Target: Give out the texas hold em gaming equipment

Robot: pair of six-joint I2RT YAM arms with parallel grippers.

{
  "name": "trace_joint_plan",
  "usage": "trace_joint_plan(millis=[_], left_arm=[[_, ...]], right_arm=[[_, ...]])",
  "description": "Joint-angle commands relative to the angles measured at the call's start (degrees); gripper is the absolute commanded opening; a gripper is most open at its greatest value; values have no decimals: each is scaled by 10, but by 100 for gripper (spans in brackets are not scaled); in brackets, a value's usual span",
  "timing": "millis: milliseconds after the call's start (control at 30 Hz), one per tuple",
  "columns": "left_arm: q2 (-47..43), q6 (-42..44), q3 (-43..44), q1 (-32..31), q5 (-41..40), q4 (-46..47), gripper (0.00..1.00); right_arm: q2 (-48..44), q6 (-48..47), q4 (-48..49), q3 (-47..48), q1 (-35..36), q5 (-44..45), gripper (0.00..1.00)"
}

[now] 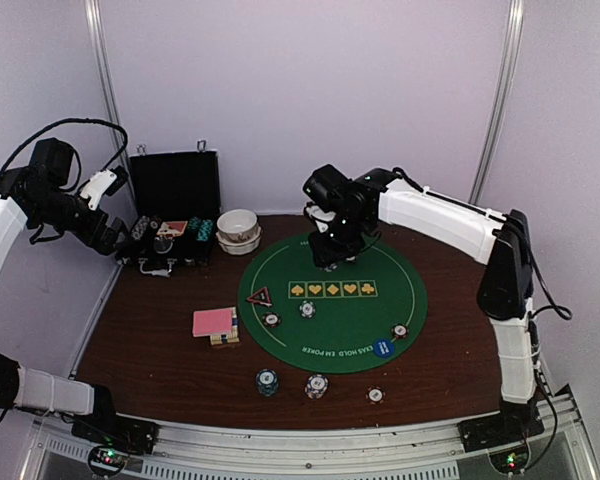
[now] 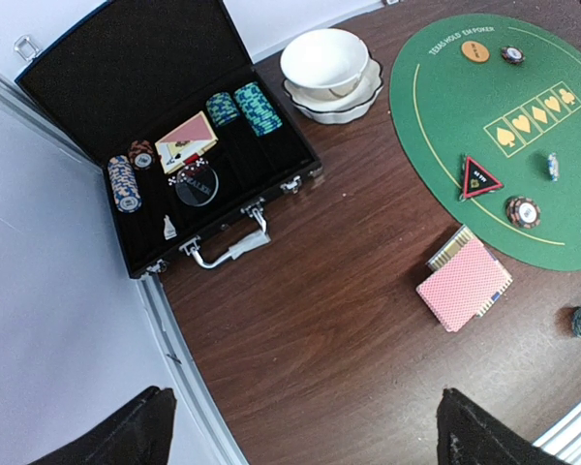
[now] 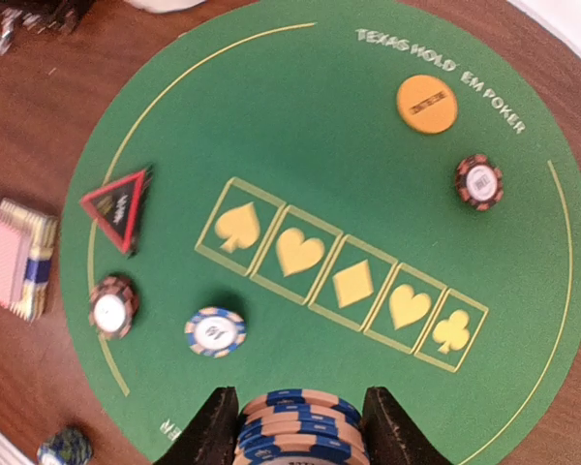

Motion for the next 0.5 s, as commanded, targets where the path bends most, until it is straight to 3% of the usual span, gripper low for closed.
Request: trace_joint_plan(millis=[0,200,467], left_arm=[[-9,5,12,4,13,1,98],[-4,4,11,4,19,3,97],[4,3,11,4,24,7,98]], right_arm=[[80,-5,5,87,-52,17,26],[219,-7,-11,237,-85,13,25],[275,0,40,249,-113,4,26]])
